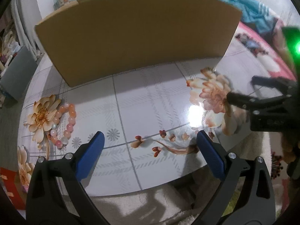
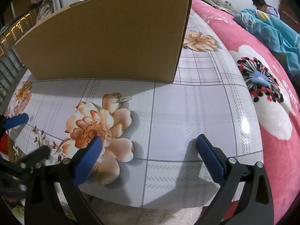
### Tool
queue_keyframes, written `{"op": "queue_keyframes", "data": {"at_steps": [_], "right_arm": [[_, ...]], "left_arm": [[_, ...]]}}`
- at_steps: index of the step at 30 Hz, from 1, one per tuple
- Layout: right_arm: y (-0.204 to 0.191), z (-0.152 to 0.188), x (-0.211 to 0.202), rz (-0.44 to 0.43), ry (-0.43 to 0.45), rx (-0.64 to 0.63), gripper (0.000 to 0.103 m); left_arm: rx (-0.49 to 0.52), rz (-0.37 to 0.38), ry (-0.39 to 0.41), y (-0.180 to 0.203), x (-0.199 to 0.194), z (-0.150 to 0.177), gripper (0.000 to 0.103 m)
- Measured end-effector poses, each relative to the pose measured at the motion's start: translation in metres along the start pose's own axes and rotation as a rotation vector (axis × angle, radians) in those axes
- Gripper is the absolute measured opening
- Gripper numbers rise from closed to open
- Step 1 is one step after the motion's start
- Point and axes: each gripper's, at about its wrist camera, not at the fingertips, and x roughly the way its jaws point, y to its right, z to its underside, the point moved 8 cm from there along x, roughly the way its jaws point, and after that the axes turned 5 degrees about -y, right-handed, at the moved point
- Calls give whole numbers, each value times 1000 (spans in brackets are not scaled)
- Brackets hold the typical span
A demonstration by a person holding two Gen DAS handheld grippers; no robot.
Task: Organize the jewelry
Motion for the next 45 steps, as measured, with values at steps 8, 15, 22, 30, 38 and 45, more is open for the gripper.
{"op": "queue_keyframes", "data": {"at_steps": [8,15,22,30,38,45], "right_arm": [[1,-1,0,-3,11,-3,97],[-4,1,-4,-5,33,-27,97],[-5,-2,-11,-100,52,-9,92],[-11,-11,-23,-165,108,-16,77],[-12,-20,-28,-207,147,-33,59],[-23,-28,-15,-195,117,-107,45]], "left_arm": [[-64,-39,194,-76,-45,-6,83],[-23,-7,129,-91,-29,-8,49],[7,-27,67,-91,-7,-6,39],[4,-44,55,-97,0,-9,16],[48,43,64,-64,3,-17,9],[91,93,83,-33,9,-24,9]]}}
